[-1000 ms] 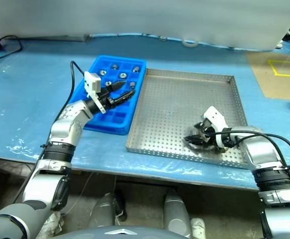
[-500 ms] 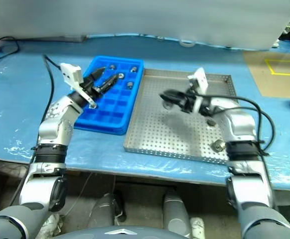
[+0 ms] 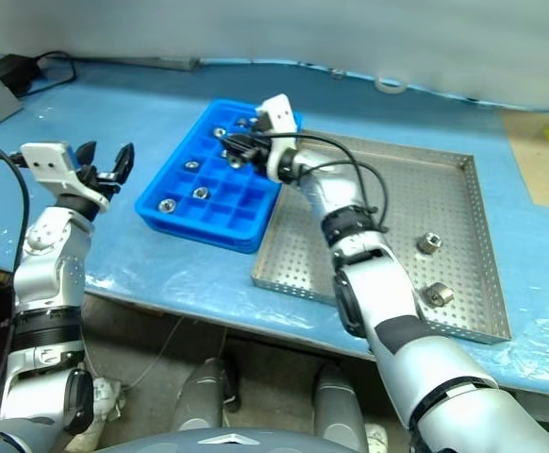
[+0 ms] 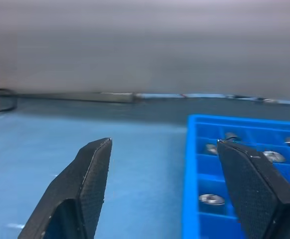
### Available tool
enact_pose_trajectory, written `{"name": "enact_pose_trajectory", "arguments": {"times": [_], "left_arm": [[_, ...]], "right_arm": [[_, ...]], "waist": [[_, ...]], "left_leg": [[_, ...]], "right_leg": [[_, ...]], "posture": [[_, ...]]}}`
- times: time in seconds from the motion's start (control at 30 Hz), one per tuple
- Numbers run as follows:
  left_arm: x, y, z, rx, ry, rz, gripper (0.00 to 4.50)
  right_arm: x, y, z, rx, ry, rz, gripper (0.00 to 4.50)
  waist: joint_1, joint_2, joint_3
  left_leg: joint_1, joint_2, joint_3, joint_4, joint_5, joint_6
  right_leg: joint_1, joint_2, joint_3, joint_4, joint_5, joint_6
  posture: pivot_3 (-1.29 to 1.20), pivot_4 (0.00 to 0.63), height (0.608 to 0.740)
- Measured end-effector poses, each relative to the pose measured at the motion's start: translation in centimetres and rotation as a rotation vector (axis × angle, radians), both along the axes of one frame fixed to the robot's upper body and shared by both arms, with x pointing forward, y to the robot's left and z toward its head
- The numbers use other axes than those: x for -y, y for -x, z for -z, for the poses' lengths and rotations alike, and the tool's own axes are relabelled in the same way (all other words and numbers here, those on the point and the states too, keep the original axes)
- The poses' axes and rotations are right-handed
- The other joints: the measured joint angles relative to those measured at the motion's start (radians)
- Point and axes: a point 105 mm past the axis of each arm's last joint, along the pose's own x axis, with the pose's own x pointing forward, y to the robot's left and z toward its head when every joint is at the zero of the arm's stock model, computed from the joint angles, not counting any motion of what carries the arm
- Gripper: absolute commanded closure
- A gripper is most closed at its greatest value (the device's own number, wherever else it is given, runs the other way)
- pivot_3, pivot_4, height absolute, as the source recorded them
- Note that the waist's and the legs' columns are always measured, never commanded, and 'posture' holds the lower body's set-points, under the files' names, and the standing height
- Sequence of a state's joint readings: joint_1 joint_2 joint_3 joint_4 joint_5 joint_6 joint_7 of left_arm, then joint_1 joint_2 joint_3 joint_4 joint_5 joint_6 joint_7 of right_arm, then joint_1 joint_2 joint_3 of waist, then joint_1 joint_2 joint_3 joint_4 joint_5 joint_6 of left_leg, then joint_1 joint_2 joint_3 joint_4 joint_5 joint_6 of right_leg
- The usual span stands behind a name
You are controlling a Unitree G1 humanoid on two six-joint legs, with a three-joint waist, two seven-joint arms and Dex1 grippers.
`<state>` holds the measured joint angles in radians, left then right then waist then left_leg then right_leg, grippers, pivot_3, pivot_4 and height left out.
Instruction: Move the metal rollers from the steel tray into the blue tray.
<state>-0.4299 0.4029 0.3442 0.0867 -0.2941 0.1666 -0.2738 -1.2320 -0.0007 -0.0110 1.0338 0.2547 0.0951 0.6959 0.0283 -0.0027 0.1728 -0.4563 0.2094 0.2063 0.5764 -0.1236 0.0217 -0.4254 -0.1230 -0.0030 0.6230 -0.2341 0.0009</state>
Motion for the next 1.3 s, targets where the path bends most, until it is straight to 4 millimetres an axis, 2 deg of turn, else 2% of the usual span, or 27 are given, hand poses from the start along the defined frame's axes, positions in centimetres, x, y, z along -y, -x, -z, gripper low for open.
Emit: {"name": "enact_pose_trajectory", "arguments": {"times": [0.2,0.33,0.5,0.7,0.97,1.13,1.3], "left_arm": [[0.0,0.8,0.6,-0.016,-0.016,-0.016,0.89],[0.5,1.0,1.1,-0.034,-0.037,-0.006,0.89],[0.7,1.1,1.1,-0.034,-0.043,-0.001,0.89],[1.2,1.0,1.3,-0.041,-0.06,0.021,0.89],[1.8,0.8,1.4,-0.046,-0.072,0.042,0.89],[1.7,0.9,1.5,-0.048,-0.071,0.042,0.89],[1.6,1.0,1.7,-0.055,-0.07,0.039,0.89]], "right_arm": [[-0.3,-1.1,1.9,-0.025,0.017,0.145,3.82],[0.4,-1.8,1.4,-0.003,0.003,0.23,3.82],[1.5,-2.6,1.3,0.01,0.001,0.328,3.82],[1.9,-2.8,1.6,-0.001,-0.001,0.359,3.82],[1.6,-2.8,1.4,-0.014,-0.04,0.371,3.82],[0.5,-2.5,0.0,0.001,-0.064,0.34,3.82],[0.4,-2.5,-0.5,0.005,-0.077,0.34,3.82]], "waist": [[0.02,0.0,0.0],[0.019,0.0,0.0],[0.019,0.0,0.0],[0.017,0.0,0.0],[0.018,0.0,0.0],[0.019,0.0,0.0],[0.02,0.0,0.0]], "left_leg": [[-0.001,0.0,-0.001,-0.001,0.002,-0.002],[-0.001,0.001,-0.001,-0.003,0.004,-0.006],[0.0,0.01,-0.002,-0.005,0.007,-0.012],[0.0,0.017,-0.004,-0.012,0.014,-0.022],[0.0,0.023,-0.004,-0.012,0.015,-0.025],[0.0,0.03,-0.005,-0.012,0.018,-0.029],[0.001,0.029,-0.005,-0.012,0.019,-0.032]], "right_leg": [[0.0,0.0,-0.003,0.0,0.0,0.0],[0.0,0.002,-0.004,0.001,0.0,0.0],[0.0,0.011,-0.004,0.001,0.0,0.001],[-0.006,0.018,-0.004,0.004,0.0,0.001],[-0.007,0.025,-0.004,0.005,0.001,0.001],[-0.008,0.032,-0.004,0.007,0.001,0.0],[-0.011,0.032,-0.003,0.013,0.001,-0.001]], "posture": [[-0.04,0.15,0.74],[-0.03,0.15,0.74],[-0.05,0.15,0.74],[-0.06,0.15,0.74],[-0.05,0.15,0.74],[-0.03,0.15,0.74],[-0.03,0.15,0.74]]}}
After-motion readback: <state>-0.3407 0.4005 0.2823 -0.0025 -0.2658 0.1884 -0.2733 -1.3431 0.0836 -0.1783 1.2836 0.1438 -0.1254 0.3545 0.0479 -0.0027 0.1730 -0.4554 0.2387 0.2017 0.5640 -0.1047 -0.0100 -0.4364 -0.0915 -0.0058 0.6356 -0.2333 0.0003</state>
